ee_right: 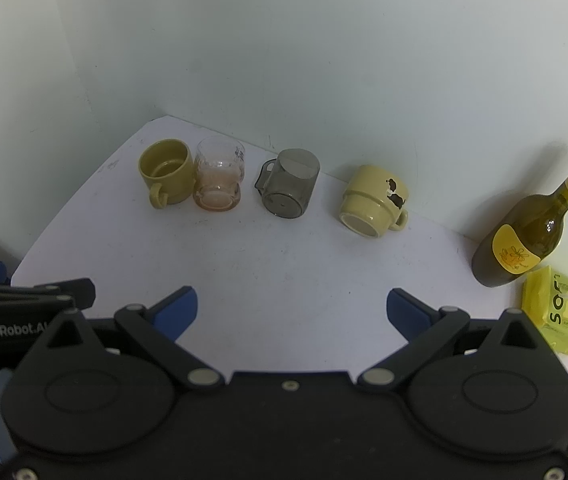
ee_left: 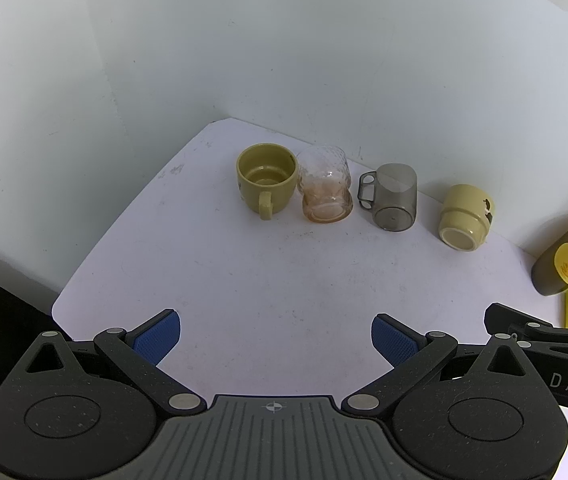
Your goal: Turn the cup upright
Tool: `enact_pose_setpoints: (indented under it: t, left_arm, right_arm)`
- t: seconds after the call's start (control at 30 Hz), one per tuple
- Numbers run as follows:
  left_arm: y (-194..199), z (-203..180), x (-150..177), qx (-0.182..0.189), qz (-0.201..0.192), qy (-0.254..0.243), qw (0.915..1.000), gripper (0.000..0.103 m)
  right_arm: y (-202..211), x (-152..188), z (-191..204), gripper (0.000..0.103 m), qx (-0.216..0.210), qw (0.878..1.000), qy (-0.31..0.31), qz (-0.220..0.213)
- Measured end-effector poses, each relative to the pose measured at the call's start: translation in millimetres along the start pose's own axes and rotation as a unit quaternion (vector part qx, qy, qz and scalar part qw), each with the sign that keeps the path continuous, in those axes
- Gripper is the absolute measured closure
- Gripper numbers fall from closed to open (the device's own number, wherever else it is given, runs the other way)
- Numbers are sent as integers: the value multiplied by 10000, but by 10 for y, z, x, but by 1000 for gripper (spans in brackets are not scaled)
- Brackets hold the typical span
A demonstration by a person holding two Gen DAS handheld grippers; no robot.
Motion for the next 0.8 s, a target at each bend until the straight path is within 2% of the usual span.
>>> enact_pose_setpoints:
  t: [0.8]
  left_arm:
    - [-35, -4, -35, -23, -47, -17, 10000, 0]
  right_arm:
    - [-69, -63, -58, 1, -60, 9999, -78, 96]
Point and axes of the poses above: each gripper's, at about its wrist camera, not at the fingertips, and y roughly against the way its jaws point, z to its left, x to its underside, the point moved 5 cm from there along -y, roughly the way its jaws point, and after that the axes turned 7 degrees about -z, right-handed, at the moved point
